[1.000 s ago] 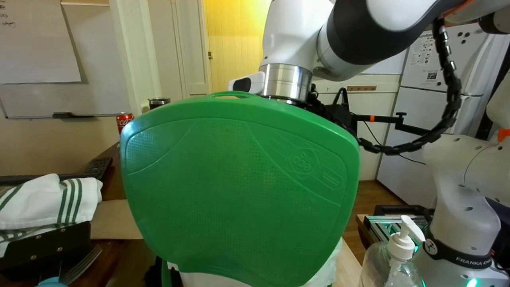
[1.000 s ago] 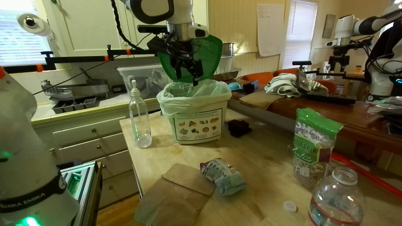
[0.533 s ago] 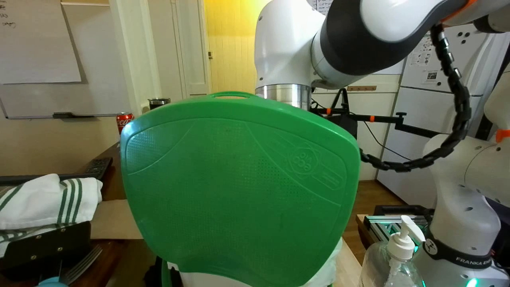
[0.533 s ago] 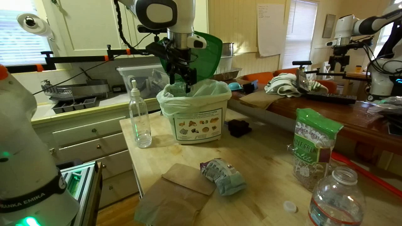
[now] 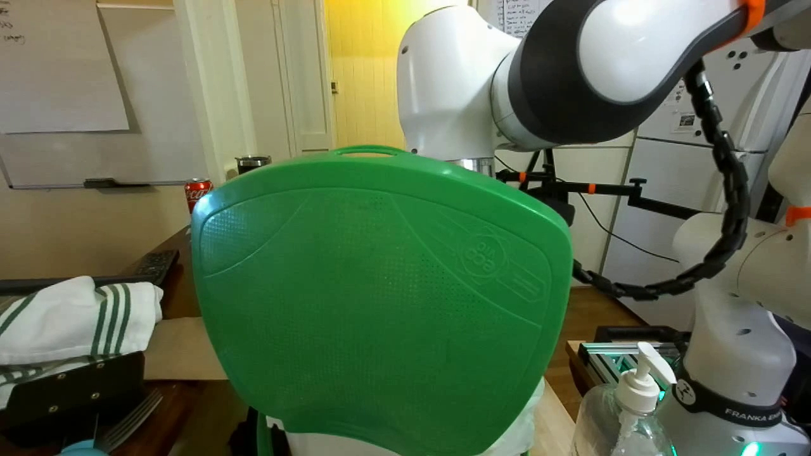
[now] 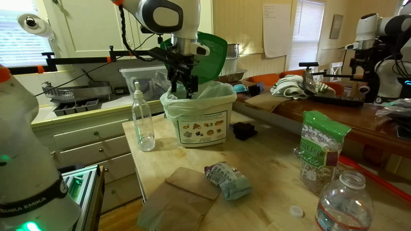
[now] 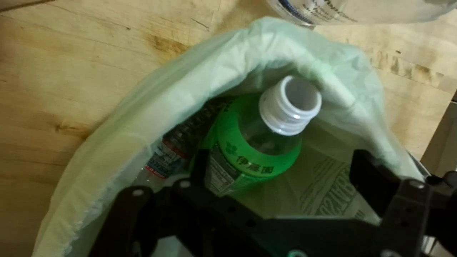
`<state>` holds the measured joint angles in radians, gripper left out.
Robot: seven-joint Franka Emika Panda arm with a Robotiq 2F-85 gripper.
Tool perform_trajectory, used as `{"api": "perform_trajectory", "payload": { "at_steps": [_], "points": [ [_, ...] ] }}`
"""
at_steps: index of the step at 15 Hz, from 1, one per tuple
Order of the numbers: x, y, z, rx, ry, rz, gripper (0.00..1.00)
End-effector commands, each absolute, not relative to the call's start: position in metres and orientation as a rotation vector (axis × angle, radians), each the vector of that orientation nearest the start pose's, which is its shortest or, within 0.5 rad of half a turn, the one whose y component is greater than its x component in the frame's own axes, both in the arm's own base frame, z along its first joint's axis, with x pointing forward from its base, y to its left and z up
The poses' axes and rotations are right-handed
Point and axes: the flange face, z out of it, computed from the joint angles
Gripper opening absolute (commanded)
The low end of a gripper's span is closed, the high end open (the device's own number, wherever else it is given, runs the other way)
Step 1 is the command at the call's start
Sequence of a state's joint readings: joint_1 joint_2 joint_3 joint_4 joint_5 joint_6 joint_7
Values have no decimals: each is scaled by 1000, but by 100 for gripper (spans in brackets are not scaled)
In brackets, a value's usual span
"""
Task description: Take a bottle out of the bin
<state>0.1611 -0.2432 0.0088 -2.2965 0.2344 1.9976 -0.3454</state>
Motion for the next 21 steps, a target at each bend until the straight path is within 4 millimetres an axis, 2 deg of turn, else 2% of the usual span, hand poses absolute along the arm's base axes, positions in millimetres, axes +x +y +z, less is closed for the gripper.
{"api": "perform_trajectory", "payload": {
  "at_steps": [1, 6, 7, 10, 13, 14, 15, 16, 18, 20, 21],
  "points": [
    [461, 96, 440, -2951, -498, 122, 100],
    [462, 102, 434, -2990, -409, 150, 100],
    [461, 103, 433, -2988, -403, 159, 93],
    [460, 103, 432, -2983, -402, 177, 57],
    [460, 100, 431, -2989, -407, 190, 40],
    [461, 99, 431, -2990, -407, 193, 66],
    [461, 98, 431, -2990, -407, 200, 70],
    [460, 97, 431, -2989, -409, 210, 61],
    [459, 97, 430, -2995, -411, 234, 88],
    [458, 98, 429, -2992, -418, 254, 100],
    [456, 99, 428, -2984, -426, 275, 100]
  ]
}}
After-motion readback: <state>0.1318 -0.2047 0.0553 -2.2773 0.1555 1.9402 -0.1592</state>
